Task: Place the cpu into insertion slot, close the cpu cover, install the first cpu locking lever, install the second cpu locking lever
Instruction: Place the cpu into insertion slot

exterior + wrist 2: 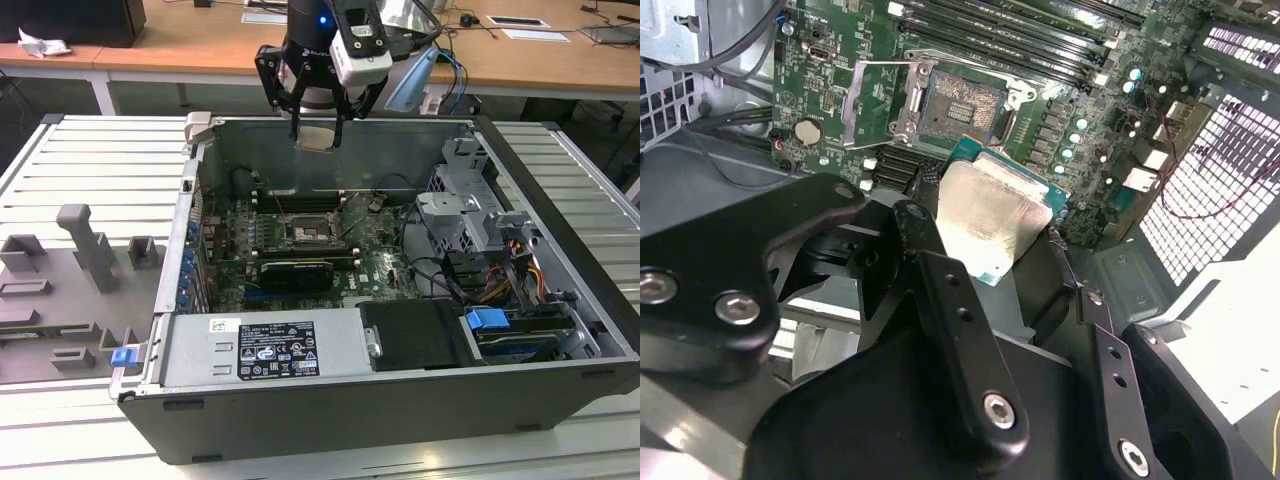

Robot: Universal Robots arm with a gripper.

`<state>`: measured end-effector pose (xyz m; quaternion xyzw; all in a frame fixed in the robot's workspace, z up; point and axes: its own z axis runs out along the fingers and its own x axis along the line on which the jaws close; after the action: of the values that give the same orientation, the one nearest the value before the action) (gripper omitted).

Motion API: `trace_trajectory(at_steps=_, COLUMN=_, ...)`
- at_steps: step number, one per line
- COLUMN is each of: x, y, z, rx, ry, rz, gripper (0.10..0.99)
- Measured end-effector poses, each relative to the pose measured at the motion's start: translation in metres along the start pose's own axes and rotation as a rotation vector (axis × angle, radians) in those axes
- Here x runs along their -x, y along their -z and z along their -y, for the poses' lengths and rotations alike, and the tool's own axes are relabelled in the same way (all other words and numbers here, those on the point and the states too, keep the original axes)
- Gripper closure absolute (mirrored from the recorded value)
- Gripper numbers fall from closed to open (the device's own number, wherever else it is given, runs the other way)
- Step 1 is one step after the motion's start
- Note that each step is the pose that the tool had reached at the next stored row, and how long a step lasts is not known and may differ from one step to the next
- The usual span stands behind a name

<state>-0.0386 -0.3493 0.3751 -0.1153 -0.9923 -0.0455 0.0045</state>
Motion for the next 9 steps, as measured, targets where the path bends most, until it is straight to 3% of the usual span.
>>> trace_trajectory(at_steps=9, x=0.0, y=-0.0004, z=0.0, rx=0.001, ry=-0.061, rz=0.0054, gripper=0.545)
